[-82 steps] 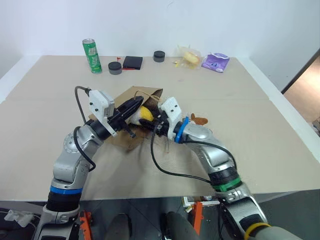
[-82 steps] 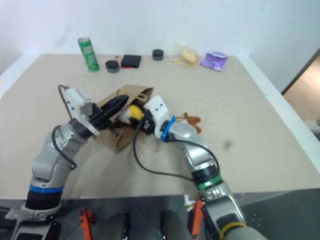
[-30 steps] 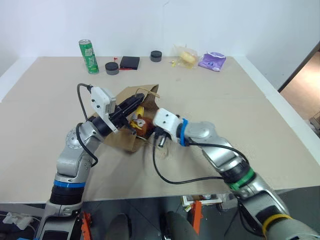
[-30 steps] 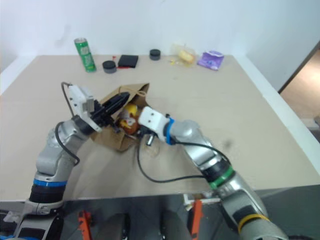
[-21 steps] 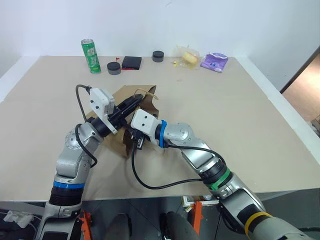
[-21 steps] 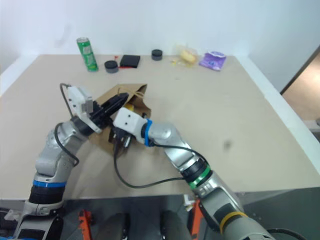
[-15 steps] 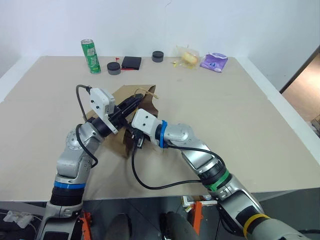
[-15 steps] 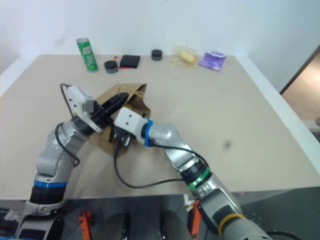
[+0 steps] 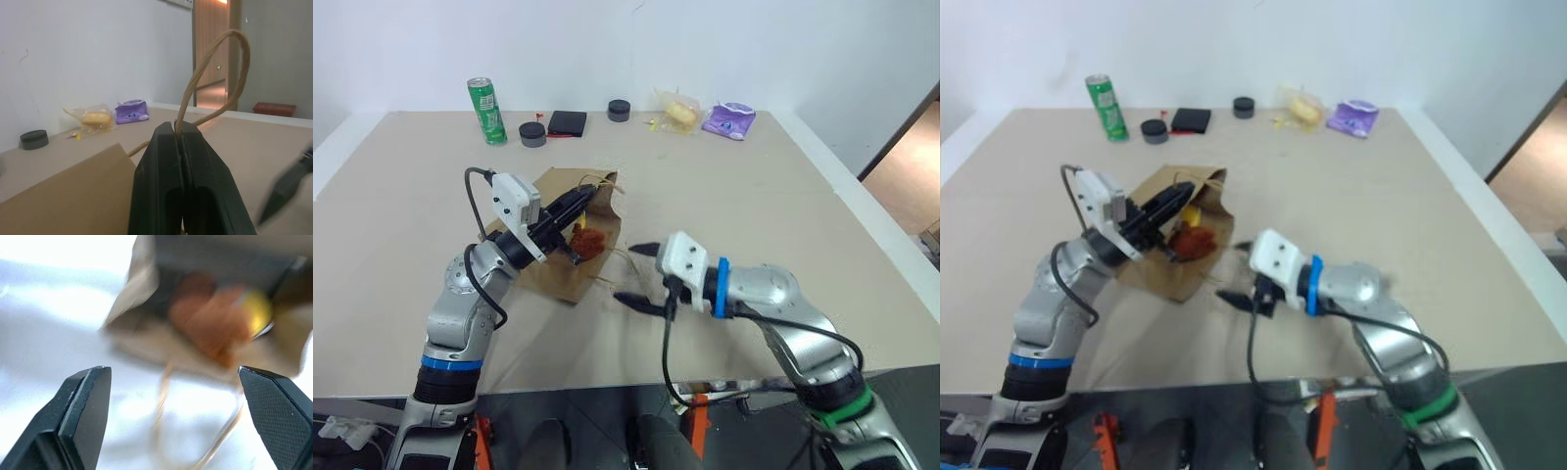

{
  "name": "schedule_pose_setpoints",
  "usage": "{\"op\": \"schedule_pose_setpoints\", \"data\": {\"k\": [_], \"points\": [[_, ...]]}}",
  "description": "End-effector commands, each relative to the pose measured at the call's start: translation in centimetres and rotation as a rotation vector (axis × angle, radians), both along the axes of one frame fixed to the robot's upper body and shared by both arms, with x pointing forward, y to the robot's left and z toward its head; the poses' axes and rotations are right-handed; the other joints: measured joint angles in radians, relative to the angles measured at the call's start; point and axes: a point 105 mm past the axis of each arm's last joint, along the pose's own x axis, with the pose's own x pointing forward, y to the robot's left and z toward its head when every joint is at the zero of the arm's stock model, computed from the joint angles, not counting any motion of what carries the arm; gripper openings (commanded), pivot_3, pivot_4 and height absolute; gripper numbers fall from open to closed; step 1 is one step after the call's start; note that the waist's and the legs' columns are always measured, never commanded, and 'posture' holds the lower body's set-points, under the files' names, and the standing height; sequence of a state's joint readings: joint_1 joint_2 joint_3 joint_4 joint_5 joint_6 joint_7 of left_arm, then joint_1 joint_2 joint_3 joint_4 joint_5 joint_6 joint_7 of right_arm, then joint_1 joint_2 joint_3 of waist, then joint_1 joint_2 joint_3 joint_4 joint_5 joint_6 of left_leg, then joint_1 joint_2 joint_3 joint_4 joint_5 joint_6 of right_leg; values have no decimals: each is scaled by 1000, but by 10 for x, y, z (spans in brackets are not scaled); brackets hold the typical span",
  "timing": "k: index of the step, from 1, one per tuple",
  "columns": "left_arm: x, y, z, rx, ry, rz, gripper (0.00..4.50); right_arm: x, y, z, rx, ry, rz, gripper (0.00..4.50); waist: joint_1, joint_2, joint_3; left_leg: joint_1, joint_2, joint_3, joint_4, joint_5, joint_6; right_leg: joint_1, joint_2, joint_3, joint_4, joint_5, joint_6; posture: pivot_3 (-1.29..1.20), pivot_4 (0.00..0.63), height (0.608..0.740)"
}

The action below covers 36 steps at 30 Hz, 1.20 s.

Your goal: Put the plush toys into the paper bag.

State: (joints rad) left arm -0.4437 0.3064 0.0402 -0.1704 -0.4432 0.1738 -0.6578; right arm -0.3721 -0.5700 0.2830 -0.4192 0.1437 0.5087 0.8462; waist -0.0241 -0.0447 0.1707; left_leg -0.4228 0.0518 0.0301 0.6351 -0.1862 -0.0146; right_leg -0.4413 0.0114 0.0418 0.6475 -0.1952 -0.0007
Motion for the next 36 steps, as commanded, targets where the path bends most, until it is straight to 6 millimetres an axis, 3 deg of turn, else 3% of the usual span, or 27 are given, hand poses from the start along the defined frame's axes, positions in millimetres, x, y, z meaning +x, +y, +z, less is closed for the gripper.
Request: {"op": "schedule_pose_setpoints", "data": {"k": [1,4,7,9,10,11,13,16,17,23,28,33,36], "points": [[-5,1,14,-7,-52,-8,0,-4,6,-17,-63,-45,7,4454,0,0,0,0,0,0,0,0,0,0,0,0,0,0,0,0,150,740],[-5,1,14,-6,-51,-11,0,7,5,-34,-107,-85,-55,4454,0,0,0,1,0,0,1,0,0,0,0,0,0,0,0,0,150,740],[-5,1,15,-2,-51,-11,0,33,-6,-33,-129,-217,-160,3669,0,0,0,1,-1,1,1,0,0,1,0,2,0,1,1,0,150,740],[-5,1,15,-1,-51,-11,0,39,-10,-27,-114,-270,-179,3152,1,0,0,1,-2,1,2,1,0,1,0,3,0,1,1,0,150,740],[-5,1,16,0,-51,-9,0,41,-11,-19,-100,-319,-183,2594,2,0,0,1,-2,1,2,1,0,2,0,3,0,1,1,0,150,740],[-5,2,16,1,-51,-6,0,42,-13,-9,-79,-360,-187,2432,3,0,0,1,-2,0,2,1,0,2,0,3,0,1,1,0,150,740],[-5,2,16,1,-52,-3,0,42,-15,5,-53,-423,-176,1423,3,0,0,0,-3,1,2,1,0,1,-1,5,0,1,2,0,150,740],[-4,5,17,-4,-53,7,0,38,-20,41,5,-558,-157,277,2,0,0,0,-3,2,1,0,-1,1,0,6,0,1,2,0,150,740],[-3,6,17,-7,-55,12,0,37,-20,54,24,-598,-148,119,2,0,0,0,-3,2,1,0,-1,0,0,6,0,0,2,0,150,740],[0,11,20,-31,-51,26,0,30,-14,105,83,-756,-99,119,1,0,0,0,-3,1,1,0,-1,1,0,5,0,1,3,0,150,740],[3,16,20,-58,-37,49,0,22,8,148,136,-895,-50,119,1,0,0,0,-3,2,1,1,-1,0,0,6,0,1,3,0,150,740],[4,24,20,-80,-20,74,0,20,22,153,221,-913,-56,119,2,0,0,0,-2,2,0,0,-1,1,0,6,0,1,4,0,150,740],[5,30,18,-81,-6,105,0,23,30,138,224,-828,-46,119,2,0,0,0,-2,2,0,0,-1,0,0,6,0,2,6,0,150,740]]}}
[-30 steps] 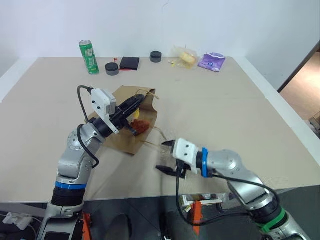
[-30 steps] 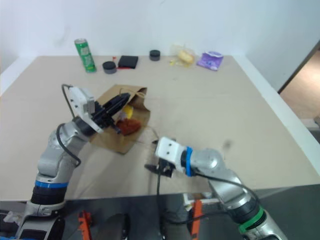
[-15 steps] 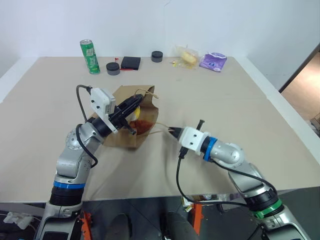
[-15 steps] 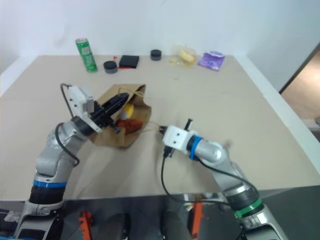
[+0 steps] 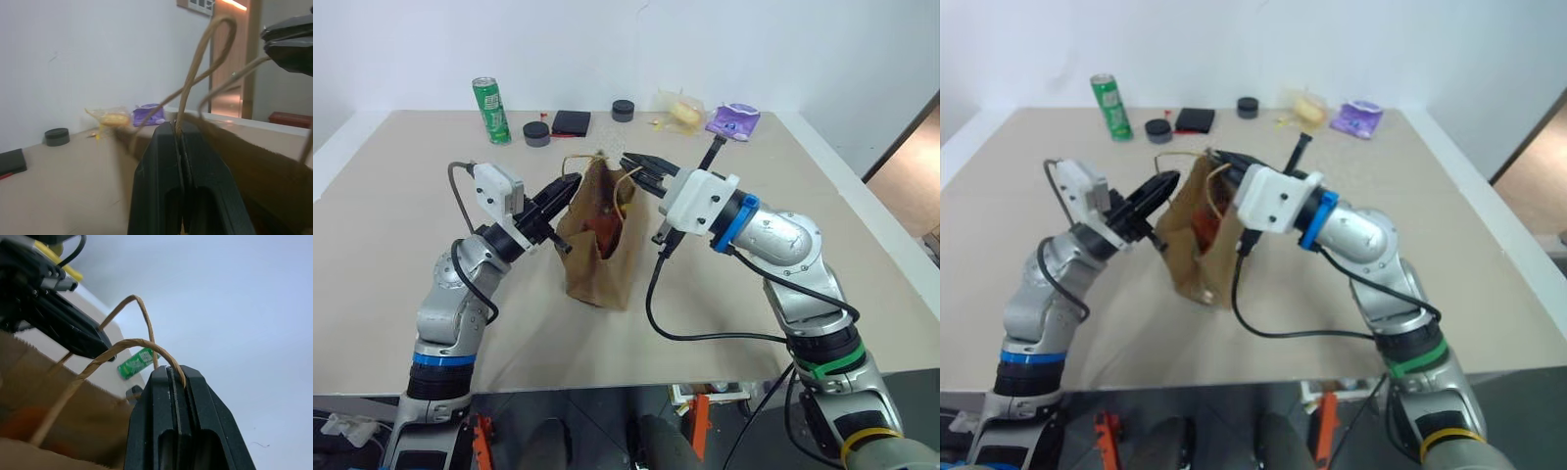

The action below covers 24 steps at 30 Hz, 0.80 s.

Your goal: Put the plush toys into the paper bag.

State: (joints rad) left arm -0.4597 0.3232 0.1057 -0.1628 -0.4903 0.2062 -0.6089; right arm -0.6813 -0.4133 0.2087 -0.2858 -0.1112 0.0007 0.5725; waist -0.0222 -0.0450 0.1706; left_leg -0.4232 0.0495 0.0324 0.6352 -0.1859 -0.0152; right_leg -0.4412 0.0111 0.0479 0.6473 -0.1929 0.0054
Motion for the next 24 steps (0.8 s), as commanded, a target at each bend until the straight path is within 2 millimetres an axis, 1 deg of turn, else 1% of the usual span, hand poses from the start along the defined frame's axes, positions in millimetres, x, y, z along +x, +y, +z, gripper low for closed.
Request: {"op": "schedule_pose_setpoints", "data": {"k": [1,4,5,7,8,9,10,11,12,13,14,17,18,19,21,22,24], "points": [[-2,10,8,-15,-17,35,0,-1,4,-7,-7,33,6,119,0,0,0,0,0,0,0,0,0,0,0,0,0,0,0,0,150,740],[-4,11,4,-20,14,36,0,5,-3,-28,-51,125,-12,119,0,0,0,0,0,0,0,0,0,0,0,0,0,-1,-2,0,150,740],[-4,11,3,-18,28,31,0,7,-6,-33,-60,158,-20,736,0,0,0,0,0,0,0,0,0,0,0,0,0,-2,-3,0,150,740],[-6,9,-1,-5,54,17,0,8,-11,-37,-63,187,-27,1505,0,0,0,0,0,0,0,0,0,0,0,0,0,-2,-4,0,150,740],[-7,9,-2,-2,66,6,435,9,-14,-36,-40,204,-24,2107,0,0,0,0,0,1,1,0,0,0,0,0,0,-2,-4,0,150,740],[-8,9,-4,1,79,0,563,9,-17,-33,-11,220,-19,2439,0,0,0,0,0,1,1,0,0,0,0,0,0,-2,-4,0,150,740],[-9,9,-5,-3,94,-11,781,9,-19,-32,0,223,-21,2779,-1,0,0,1,0,1,1,0,0,0,0,0,0,-2,-4,0,150,740],[-10,10,-6,-6,118,-28,1131,9,-22,-31,12,238,-18,3151,-1,0,0,1,1,1,0,0,0,0,0,0,0,-2,-4,0,150,740],[-11,10,-7,-9,136,-44,1972,8,-24,-30,26,249,-14,4038,-1,0,0,1,1,0,0,0,0,0,0,0,0,-2,-4,0,150,740],[-12,11,-7,-20,166,-68,2166,7,-29,-30,47,272,-3,4214,-1,0,0,1,1,0,0,0,0,0,0,0,0,-2,-4,0,150,740],[-14,12,-8,-27,186,-85,2587,5,-32,-30,63,290,7,4500,-1,0,0,1,1,0,0,0,0,0,1,0,0,-2,-4,0,150,740],[-18,17,-10,-46,249,-127,4028,-1,-42,-28,147,379,55,4500,-1,0,0,1,1,0,0,0,0,0,0,0,0,-2,-4,0,150,740],[-20,20,-11,-54,279,-141,4281,-5,-45,-26,192,421,97,4500,-1,0,0,1,1,0,0,0,0,0,0,0,0,-2,-4,0,150,740],[-21,23,-12,-57,295,-147,4403,-9,-46,-24,234,463,136,4500,-2,0,0,1,1,0,0,0,0,0,0,0,0,-2,-4,0,150,740],[-25,33,-14,-54,333,-163,4403,-18,-53,-18,296,523,190,4500,-2,0,0,1,1,0,0,0,0,0,0,-1,0,-2,-4,0,150,740],[-26,38,-14,-47,342,-160,4403,-19,-59,-12,345,543,198,4500,-3,0,0,1,1,0,0,0,0,0,1,-1,0,-2,-4,0,150,740],[-30,43,-13,-37,371,-193,4403,-16,-70,-11,358,573,164,4500,-2,0,0,1,2,-1,0,0,0,0,1,-1,1,-2,-5,0,150,740]]}}
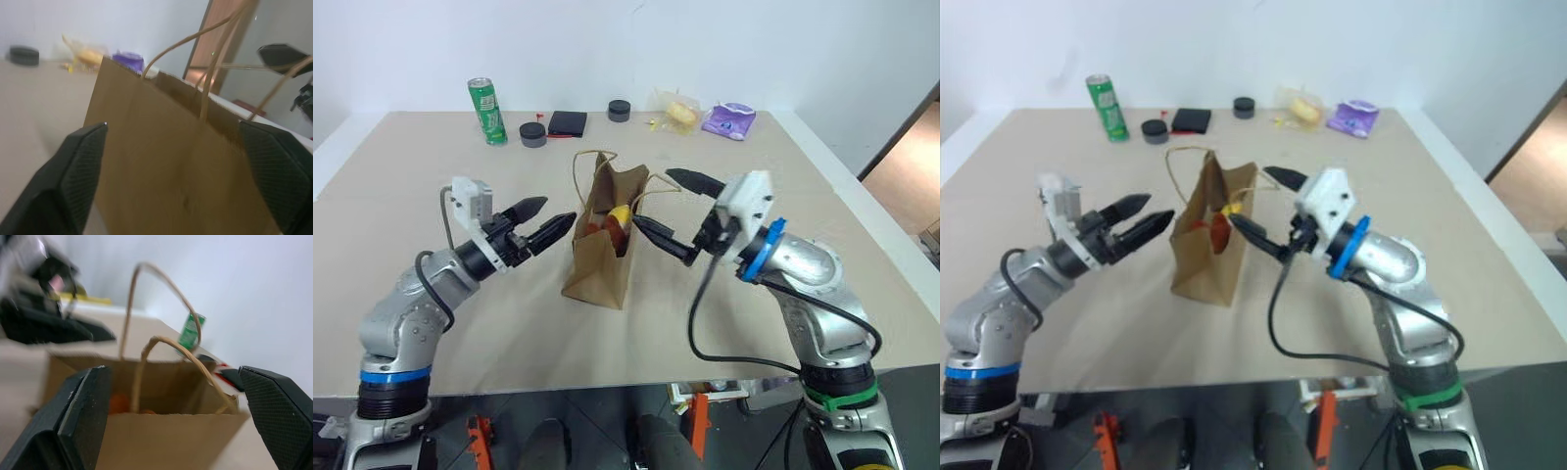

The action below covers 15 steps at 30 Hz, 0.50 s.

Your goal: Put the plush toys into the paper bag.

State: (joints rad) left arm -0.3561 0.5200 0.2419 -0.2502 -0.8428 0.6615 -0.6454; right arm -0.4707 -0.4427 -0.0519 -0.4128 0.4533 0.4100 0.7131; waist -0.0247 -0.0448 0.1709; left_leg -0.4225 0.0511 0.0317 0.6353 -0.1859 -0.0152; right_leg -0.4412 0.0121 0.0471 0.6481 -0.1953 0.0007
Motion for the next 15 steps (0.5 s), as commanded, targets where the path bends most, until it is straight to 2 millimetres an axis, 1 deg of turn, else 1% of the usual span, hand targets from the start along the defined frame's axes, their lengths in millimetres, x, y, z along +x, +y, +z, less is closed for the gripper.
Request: {"op": "schedule_pose_setpoints", "data": {"k": [1,3,4,5,7,8,9,10,11,12,13,15], "points": [[-10,10,14,11,-20,-49,4403,-5,-19,14,22,26,-28,4500,1,0,0,0,0,-1,0,0,0,0,0,0,0,0,0,0,150,740],[-17,8,9,50,-9,-87,4403,-4,-23,-11,-51,147,-22,4500,1,0,0,0,-1,0,0,0,0,0,0,0,0,0,-1,0,150,740],[-21,6,4,77,4,-115,4403,-5,-23,-25,-97,187,-19,4500,1,-1,-1,1,-1,0,0,0,0,0,-1,0,0,0,-1,0,150,740],[-26,2,-1,99,14,-144,4468,-6,-21,-36,-131,226,-9,4255,1,-1,-1,1,-1,0,0,0,0,1,-1,0,0,-1,-1,0,150,740],[-39,-8,-13,139,38,-217,4500,-11,-10,-53,-179,264,33,3729,1,0,0,1,-1,1,0,-1,-1,0,-1,0,-1,-2,-2,0,150,740],[-42,-12,-18,161,39,-233,4500,-12,-5,-57,-192,268,53,3334,0,0,0,0,-1,2,-1,-1,-1,-1,-1,1,0,-2,-2,0,150,740],[-45,-16,-21,172,42,-246,4500,-13,1,-60,-199,271,72,3334,-3,0,0,0,0,2,-1,-1,-1,-1,-1,1,0,-2,-2,0,150,740],[-43,-18,-23,178,33,-233,4500,-13,8,-63,-216,267,90,2747,-3,0,0,0,0,2,-1,-1,-1,-1,0,1,-1,-2,-2,0,150,740],[-41,-19,-24,180,27,-222,4500,-11,14,-64,-227,262,100,2557,-3,0,0,1,0,2,-1,-1,-1,-1,0,1,0,-2,-2,0,150,740],[-41,-21,-26,184,26,-221,4500,-9,20,-65,-235,259,111,2557,-3,0,0,0,0,2,-1,-1,-1,-1,0,1,0,-2,-2,0,150,740],[-41,-24,-27,187,24,-226,4500,-6,27,-66,-249,249,129,2029,-4,0,0,0,0,2,-1,-1,-1,-1,0,1,0,-2,-2,0,150,740],[-41,-28,-29,190,21,-228,4500,-1,40,-64,-259,232,168,1477,-6,0,0,2,1,1,-1,-1,-1,-1,1,0,0,-1,-2,0,150,740]]}}
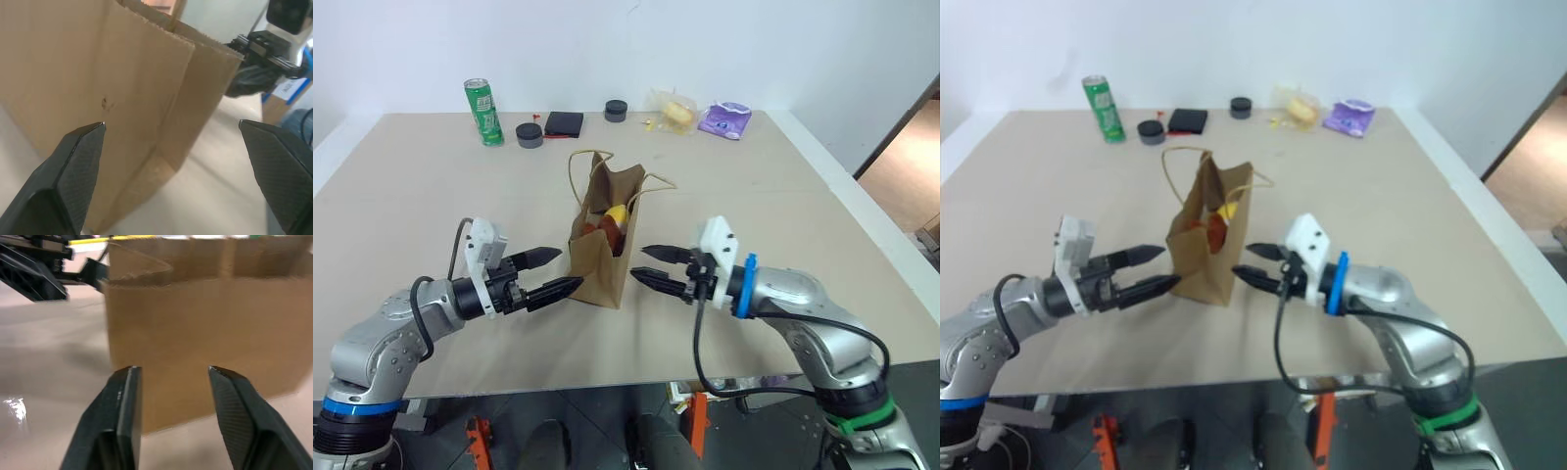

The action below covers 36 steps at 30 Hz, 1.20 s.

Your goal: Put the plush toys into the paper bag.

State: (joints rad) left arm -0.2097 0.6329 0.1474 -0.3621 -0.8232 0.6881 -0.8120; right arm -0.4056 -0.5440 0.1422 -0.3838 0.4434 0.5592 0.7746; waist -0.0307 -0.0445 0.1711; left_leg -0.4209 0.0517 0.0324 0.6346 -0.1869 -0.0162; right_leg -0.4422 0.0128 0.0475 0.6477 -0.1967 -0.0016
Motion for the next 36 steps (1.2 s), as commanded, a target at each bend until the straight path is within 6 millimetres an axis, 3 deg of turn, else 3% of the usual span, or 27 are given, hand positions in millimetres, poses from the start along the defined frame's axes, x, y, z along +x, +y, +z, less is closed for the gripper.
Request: {"op": "schedule_pose_setpoints", "data": {"k": [1,2,4,11,25,34,36], "points": [[-2,-11,6,17,-71,-16,4500,8,27,11,-18,-80,89,1089,-1,0,0,0,0,0,0,0,0,0,0,0,0,0,0,0,150,740],[-1,-12,5,24,-78,-9,4500,10,31,12,-22,-87,101,465,-1,0,0,0,0,-1,0,0,0,0,0,0,0,0,0,0,150,740],[0,-13,1,34,-84,-5,4500,13,41,13,-31,-100,133,43,0,0,0,-1,-1,-1,0,0,0,0,0,0,0,0,0,0,150,740],[6,-21,-6,49,-129,58,4500,19,64,15,-46,-121,207,43,1,0,0,-2,-1,-1,0,-2,-2,0,0,0,0,-1,1,0,150,740],[29,-27,-23,71,-197,295,4500,18,77,25,-15,-137,247,43,2,0,0,-2,-1,-1,0,-1,-2,0,0,0,1,0,3,0,150,740],[32,-38,-20,-64,-140,364,4500,17,77,24,-12,-134,242,43,2,0,0,-2,-1,-1,0,-1,-2,0,0,0,1,2,6,0,150,740],[33,-36,-21,-64,-139,369,3985,18,76,25,-7,-136,237,0,2,0,0,-2,-1,-1,0,-1,-2,0,0,0,1,2,6,0,150,740]]}}
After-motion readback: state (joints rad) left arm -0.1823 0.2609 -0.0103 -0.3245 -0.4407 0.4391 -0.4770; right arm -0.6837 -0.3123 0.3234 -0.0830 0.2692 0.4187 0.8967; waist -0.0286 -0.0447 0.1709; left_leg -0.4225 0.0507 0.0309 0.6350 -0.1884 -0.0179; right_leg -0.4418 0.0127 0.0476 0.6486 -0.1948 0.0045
